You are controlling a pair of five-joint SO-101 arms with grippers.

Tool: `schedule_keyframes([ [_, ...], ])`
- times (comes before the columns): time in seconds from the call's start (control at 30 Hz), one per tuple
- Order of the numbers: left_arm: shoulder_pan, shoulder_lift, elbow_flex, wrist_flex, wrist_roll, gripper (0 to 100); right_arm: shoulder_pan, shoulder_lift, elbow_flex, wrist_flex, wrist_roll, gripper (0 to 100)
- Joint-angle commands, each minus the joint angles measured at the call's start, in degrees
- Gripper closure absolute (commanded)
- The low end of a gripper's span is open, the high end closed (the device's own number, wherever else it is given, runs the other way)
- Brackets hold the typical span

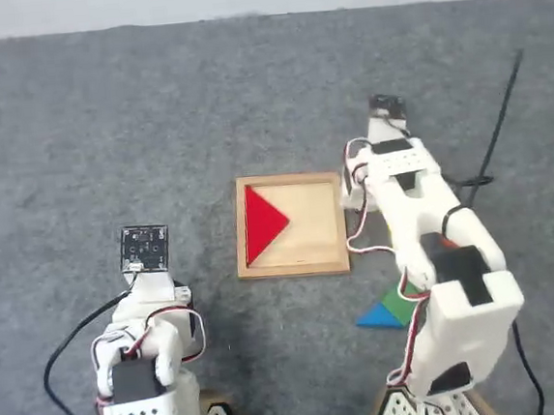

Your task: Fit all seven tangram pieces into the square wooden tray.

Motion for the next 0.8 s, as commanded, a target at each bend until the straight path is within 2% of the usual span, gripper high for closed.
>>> schedule_keyframes([
  [0.0, -0.3, -1.1, -0.7, 0.2, 1.0, 98, 1.7, -0.2, -0.8, 2.4, -0.7, 71.3],
  [0.13, -0.3, -1.1, -0.7, 0.2, 1.0, 98, 1.8, -0.1, -0.7, 2.9, -0.4, 73.4],
  [0.4, -0.3, -1.1, -0.7, 0.2, 1.0, 98, 2.2, -0.6, -0.8, 1.7, 2.3, 98.7],
  [0.6, -0.3, -1.1, -0.7, 0.2, 1.0, 98, 6.2, -1.2, -1.5, 2.2, 2.3, 99.2],
  [0.77, -0.3, -1.1, -0.7, 0.2, 1.0, 98, 5.8, -8.3, -1.8, 5.0, 2.2, 99.2],
])
